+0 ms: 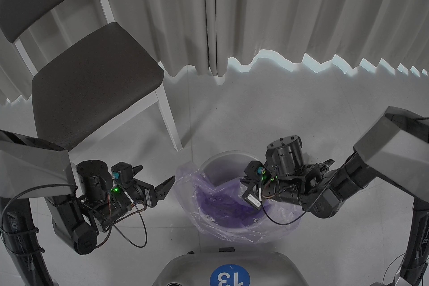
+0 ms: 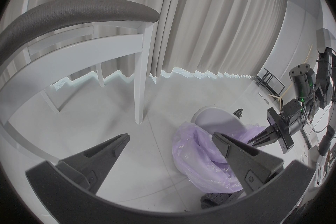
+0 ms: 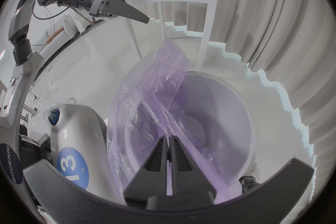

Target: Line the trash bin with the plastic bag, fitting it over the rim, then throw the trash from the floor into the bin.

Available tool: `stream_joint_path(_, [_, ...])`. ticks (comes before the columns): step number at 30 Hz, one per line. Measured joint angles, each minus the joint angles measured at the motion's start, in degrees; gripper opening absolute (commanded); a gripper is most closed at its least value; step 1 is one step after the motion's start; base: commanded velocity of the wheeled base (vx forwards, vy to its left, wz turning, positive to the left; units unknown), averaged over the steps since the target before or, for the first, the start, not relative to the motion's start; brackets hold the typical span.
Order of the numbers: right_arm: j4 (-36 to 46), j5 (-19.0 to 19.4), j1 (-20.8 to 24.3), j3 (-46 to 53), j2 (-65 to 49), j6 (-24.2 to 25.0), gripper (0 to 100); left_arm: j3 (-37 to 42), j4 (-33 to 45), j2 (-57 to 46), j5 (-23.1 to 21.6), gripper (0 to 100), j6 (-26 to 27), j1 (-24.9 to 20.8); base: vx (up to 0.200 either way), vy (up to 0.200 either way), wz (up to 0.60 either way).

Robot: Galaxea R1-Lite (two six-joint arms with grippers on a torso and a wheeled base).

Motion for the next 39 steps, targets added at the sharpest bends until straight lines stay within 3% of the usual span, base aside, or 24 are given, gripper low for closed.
stream_joint_path(7, [0.2, -1.7, -2.7, -5.1, 0.0, -0.1, 0, -0.1, 0.0, 0.0, 0.0, 100, 0.0, 0.0, 0.0, 0.0, 0.0])
stream_joint_path(9, [0.0, -4.4, -3.4, -7.9, 0.1, -0.1, 0, -0.1, 0.0, 0.1, 0.0, 100, 0.0, 0.0, 0.0, 0.0, 0.0])
stream_joint_path(20, [-2.3, -8.8, -3.8, -15.1, 2.4, 0.8, 0, 0.0, 0.0, 0.3, 0.0, 100, 0.0, 0.0, 0.0, 0.0, 0.0])
stream_joint_path(39, [-7.6, -11.6, -3.7, -18.6, 5.4, 0.8, 0, 0.3, 0.0, 0.3, 0.0, 100, 0.6, -0.1, 0.0, 0.0, 0.0])
